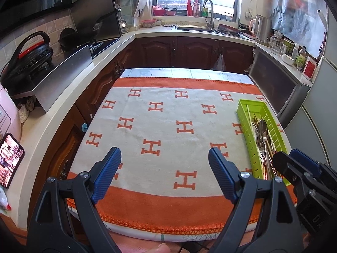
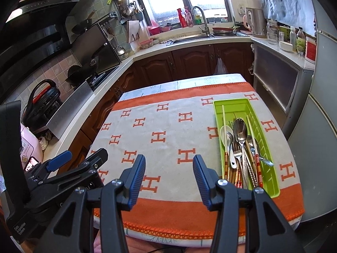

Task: Organize utensils

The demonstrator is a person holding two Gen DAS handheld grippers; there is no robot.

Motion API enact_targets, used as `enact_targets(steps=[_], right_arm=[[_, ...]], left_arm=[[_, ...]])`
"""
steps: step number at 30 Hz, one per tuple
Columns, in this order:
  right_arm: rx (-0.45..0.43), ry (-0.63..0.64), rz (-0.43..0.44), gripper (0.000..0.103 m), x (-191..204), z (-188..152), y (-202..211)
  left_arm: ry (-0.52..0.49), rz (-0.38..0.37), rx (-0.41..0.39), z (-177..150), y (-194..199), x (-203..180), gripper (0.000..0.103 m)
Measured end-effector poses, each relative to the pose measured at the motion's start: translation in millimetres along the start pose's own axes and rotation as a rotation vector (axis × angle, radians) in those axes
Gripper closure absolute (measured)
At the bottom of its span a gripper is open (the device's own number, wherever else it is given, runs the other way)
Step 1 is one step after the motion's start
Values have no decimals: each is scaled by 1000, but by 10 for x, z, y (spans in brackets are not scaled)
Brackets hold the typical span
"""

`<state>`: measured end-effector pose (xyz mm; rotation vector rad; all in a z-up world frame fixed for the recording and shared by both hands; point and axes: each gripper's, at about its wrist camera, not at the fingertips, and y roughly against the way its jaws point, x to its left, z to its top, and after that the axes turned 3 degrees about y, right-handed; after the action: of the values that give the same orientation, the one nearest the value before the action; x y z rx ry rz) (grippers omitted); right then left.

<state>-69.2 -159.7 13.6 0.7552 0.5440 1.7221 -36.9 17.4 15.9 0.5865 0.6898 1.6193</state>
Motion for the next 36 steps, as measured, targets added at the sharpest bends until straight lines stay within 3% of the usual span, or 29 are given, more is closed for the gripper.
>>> enact_targets(steps=[36], right_arm=[[12,-9,3,56,5,-35,-37]], left_arm=[[2,3,5,-62,5,23,20]])
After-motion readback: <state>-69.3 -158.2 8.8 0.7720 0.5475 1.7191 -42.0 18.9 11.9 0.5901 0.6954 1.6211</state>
